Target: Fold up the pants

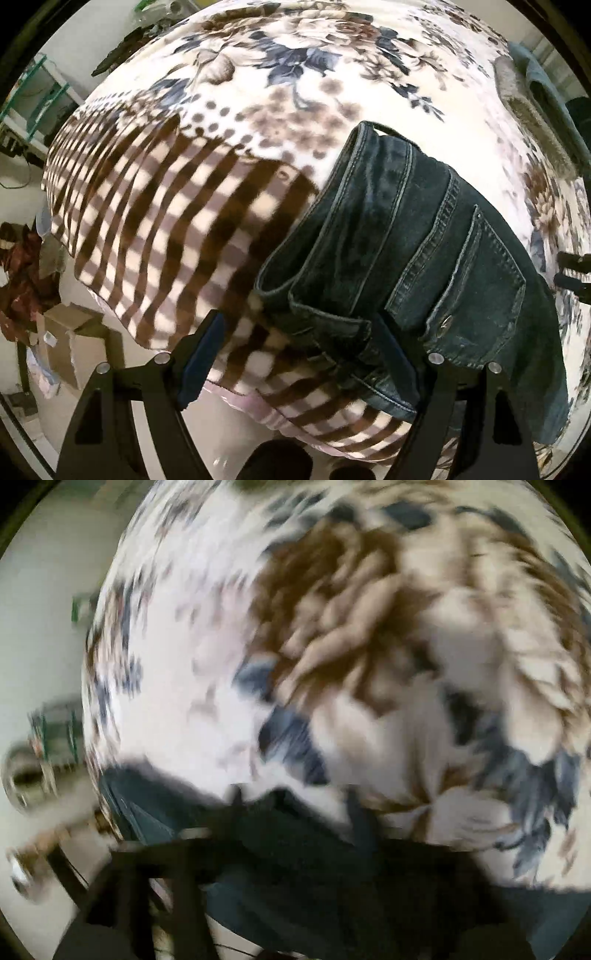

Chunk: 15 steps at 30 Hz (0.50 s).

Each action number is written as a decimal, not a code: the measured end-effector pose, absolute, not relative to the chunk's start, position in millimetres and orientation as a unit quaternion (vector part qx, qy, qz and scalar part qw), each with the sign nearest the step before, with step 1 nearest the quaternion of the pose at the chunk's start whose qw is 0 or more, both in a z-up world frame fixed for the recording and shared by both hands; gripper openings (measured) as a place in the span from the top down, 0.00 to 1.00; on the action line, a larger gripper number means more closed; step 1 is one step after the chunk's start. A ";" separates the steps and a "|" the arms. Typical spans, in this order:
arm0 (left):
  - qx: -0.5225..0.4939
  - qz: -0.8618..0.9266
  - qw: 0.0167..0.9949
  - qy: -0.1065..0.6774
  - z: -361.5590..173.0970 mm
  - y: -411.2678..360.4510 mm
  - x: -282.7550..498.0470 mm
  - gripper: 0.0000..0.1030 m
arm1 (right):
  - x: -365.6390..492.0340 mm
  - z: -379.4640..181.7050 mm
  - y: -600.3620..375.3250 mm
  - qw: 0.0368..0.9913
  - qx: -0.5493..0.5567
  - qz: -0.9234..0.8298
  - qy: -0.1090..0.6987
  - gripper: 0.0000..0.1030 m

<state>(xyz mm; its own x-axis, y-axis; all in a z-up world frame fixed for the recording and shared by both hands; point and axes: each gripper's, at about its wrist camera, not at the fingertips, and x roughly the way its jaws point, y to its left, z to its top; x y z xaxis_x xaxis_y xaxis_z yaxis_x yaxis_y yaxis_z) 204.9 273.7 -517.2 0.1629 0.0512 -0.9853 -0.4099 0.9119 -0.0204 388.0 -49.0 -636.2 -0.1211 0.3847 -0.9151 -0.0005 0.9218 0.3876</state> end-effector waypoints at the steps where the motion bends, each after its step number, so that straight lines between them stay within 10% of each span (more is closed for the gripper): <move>1: -0.138 0.152 0.751 0.628 -515.9 273.1 208.1 0.22 | 387.7 -643.8 -39.9 0.644 0.105 0.152 0.743 0.32; 5: -0.134 0.150 0.749 0.631 -516.3 274.9 212.5 0.22 | 381.9 -672.8 -7.2 0.623 0.006 0.149 0.768 0.35; 7: -0.139 0.149 0.747 0.633 -518.5 278.9 214.2 0.22 | 377.4 -665.7 4.7 0.632 -0.011 0.164 0.757 0.85; 15: -0.218 0.087 0.734 0.637 -540.9 286.1 218.8 0.22 | 378.0 -627.4 -26.1 0.668 0.056 0.116 0.733 0.91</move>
<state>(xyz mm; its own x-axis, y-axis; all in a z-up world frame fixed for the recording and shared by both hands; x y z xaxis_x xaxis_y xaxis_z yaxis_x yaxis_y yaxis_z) 218.8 286.1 -540.9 0.1724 -0.1504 -0.9735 -0.4064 0.8894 -0.2094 378.0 -26.1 -627.4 -0.1014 0.2371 -0.9662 -0.0730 0.9668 0.2450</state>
